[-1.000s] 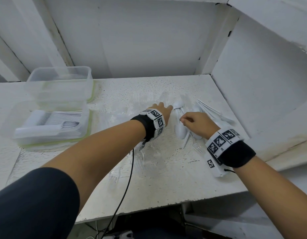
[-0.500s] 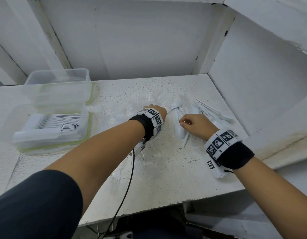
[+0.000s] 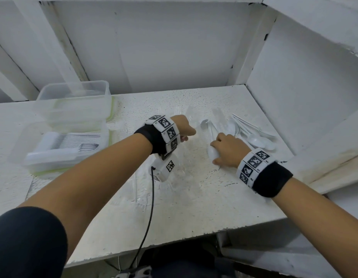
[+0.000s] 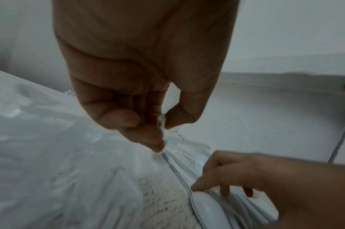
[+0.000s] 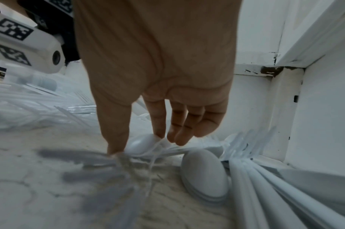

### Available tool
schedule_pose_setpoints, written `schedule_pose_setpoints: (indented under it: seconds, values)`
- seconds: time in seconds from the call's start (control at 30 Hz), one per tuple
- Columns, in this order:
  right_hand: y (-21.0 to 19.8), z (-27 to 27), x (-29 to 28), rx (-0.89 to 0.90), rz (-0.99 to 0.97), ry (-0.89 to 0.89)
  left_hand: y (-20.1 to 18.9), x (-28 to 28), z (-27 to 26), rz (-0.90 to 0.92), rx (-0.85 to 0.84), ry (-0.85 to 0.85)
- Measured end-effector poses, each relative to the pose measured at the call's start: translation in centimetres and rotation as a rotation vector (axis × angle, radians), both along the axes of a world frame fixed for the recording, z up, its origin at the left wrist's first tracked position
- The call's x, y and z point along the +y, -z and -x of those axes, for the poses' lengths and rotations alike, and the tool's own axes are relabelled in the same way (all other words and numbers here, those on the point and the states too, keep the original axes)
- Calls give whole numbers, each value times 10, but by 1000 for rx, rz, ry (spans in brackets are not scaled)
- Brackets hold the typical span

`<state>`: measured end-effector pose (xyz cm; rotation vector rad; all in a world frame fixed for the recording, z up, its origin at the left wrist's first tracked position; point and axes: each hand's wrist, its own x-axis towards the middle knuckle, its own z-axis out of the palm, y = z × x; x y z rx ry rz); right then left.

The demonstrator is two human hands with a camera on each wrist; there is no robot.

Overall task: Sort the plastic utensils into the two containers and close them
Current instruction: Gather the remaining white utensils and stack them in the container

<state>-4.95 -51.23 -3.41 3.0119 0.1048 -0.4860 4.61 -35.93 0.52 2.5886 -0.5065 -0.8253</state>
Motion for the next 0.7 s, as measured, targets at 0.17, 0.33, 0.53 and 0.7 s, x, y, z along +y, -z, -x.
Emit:
schedule_pose_setpoints:
  seconds: [0.17, 0.33, 0.53, 0.7]
  values:
    - [1, 4, 6, -34, 63, -101, -17, 37, 4, 74, 78, -100]
    - [-1, 6, 16, -208, -46, -161, -21, 70, 3, -213, -35, 19]
    - [-6, -2, 29, -485, -256, -190, -25, 101, 6, -298, -204, 115]
    - [-14, -10, 42, -537, -368, -73, -20, 117, 9, -191, -28, -16]
